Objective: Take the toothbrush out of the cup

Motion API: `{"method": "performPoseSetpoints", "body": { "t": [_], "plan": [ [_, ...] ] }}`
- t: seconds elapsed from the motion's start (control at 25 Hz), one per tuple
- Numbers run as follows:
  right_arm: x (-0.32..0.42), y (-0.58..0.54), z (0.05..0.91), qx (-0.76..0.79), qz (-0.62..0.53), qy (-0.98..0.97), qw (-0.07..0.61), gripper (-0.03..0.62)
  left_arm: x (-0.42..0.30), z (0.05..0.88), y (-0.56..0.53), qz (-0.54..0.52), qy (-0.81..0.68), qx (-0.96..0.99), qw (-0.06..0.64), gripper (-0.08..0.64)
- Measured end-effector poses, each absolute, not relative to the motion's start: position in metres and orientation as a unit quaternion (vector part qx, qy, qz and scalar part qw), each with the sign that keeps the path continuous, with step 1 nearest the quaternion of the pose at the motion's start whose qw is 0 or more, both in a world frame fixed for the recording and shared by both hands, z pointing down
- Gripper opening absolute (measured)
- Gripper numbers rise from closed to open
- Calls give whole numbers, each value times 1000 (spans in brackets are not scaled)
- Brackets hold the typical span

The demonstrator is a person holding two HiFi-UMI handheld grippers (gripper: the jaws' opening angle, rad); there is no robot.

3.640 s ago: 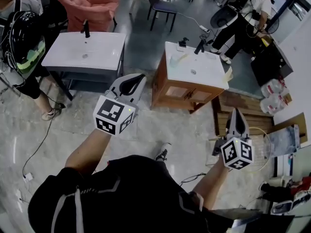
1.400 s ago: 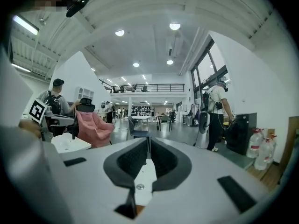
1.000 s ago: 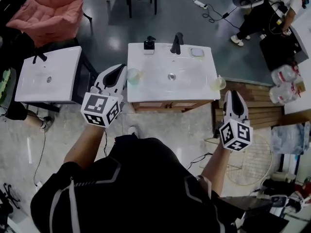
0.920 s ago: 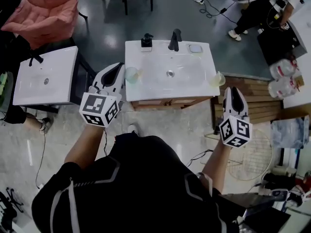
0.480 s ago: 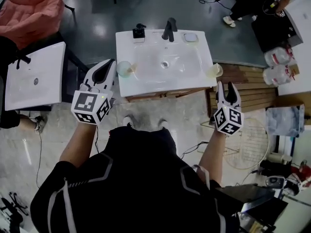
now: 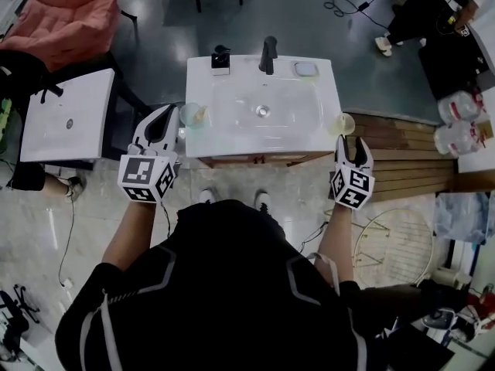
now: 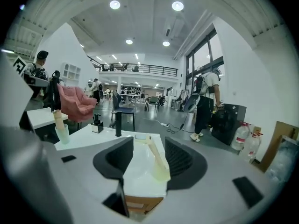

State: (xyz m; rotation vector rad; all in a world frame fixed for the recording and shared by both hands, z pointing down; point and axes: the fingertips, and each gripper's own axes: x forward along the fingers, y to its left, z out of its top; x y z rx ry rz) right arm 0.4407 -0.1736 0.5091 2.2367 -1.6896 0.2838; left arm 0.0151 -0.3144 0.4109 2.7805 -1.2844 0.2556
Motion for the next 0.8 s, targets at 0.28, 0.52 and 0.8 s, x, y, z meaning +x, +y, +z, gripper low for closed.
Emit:
{"method": "performPoseSetpoints", "body": {
  "t": [0.28, 0.52, 0.8],
  "plan": [
    [464, -195, 543, 758, 102, -615, 192, 229, 30, 414, -295, 83, -449, 889, 40, 5],
    [474, -215, 573, 733, 108, -637, 214, 242, 28, 422, -285, 85, -486, 868, 57, 5],
    [481, -239, 594, 714, 103, -654, 229, 215, 22, 430, -276, 83, -526, 843, 77, 5]
  ]
}}
